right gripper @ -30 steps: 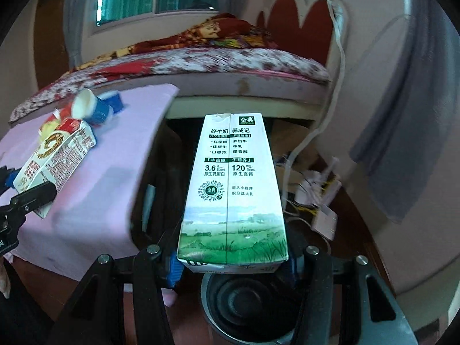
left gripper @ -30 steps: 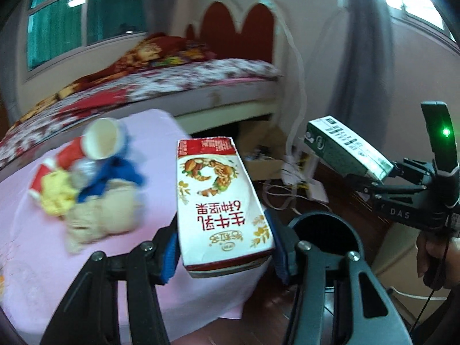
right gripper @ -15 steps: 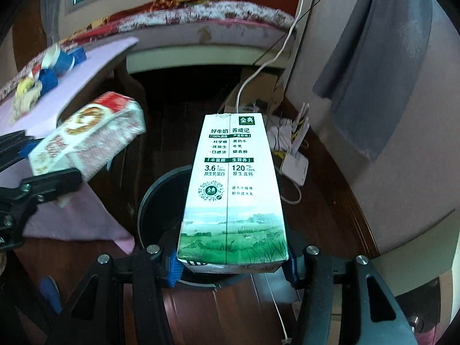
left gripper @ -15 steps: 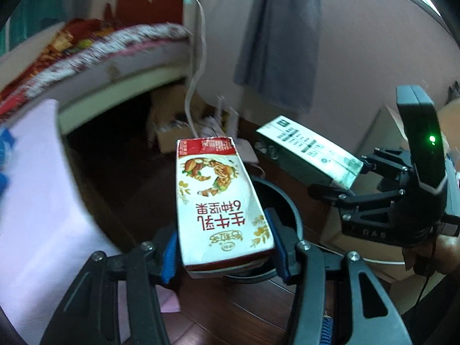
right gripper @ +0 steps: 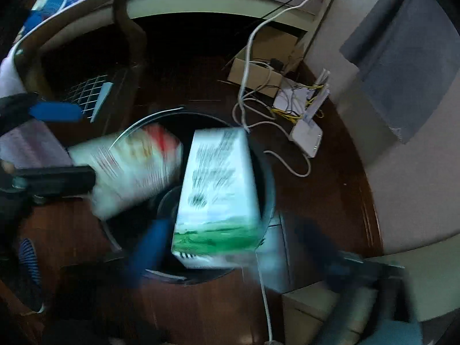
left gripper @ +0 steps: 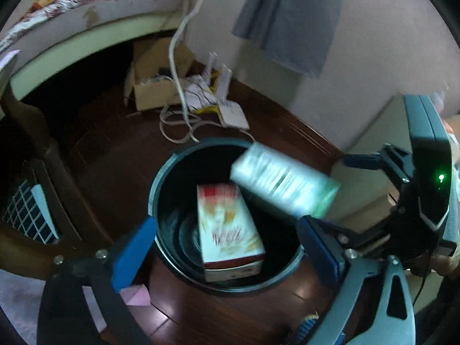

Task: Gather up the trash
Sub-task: 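Carry both boxes over the black bin and open both grippers to drop them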

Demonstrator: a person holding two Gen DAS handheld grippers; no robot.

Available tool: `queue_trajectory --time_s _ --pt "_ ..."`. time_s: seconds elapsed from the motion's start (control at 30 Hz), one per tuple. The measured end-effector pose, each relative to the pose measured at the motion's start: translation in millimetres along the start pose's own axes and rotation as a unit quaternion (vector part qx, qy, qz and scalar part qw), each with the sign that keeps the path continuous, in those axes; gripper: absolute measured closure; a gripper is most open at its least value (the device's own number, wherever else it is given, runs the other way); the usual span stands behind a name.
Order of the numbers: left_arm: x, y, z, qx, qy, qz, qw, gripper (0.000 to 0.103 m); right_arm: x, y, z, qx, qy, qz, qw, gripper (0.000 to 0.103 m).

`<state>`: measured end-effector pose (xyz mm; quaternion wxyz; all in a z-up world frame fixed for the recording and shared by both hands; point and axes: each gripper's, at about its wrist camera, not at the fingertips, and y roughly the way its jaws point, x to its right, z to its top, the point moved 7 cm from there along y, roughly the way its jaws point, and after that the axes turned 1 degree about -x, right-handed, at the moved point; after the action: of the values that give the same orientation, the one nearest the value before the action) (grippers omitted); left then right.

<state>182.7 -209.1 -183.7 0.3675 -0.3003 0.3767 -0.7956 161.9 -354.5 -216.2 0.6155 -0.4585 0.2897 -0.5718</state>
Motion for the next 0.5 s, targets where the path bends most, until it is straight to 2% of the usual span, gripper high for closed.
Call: queue_trajectory --time_s 0.2,0.3,0.33,0.4,0.5 --pt "-17.6 -13.2 6.6 0.019 -0.021 0.045 0.9986 0.003 25.1 -4.2 8.9 -0.012 0.046 -0.016 0.999 0.0" --pt "-23.3 -27.8 13.6 0.042 -0.025 0.064 0.9968 0.002 36.6 -14.8 17.0 -0.009 0.077 -0.022 0.997 0.0" --pt "-26.6 -29.3 17.0 0.048 -0.026 0.064 0.9965 0.002 39.1 -20.5 19.3 -0.008 0.086 -0.027 0.996 0.0" --pt "-25.2 -33.8 21.2 0.046 -0.042 0.041 0.9972 0.002 40.4 -32.7 25.7 0.005 0.095 -0.03 0.995 0.0" --pt "-18.2 -48.6 29.4 0.063 -0.032 0.046 0.9965 0.001 39.7 -51.6 34.2 0.017 0.095 -0.044 0.994 0.0"
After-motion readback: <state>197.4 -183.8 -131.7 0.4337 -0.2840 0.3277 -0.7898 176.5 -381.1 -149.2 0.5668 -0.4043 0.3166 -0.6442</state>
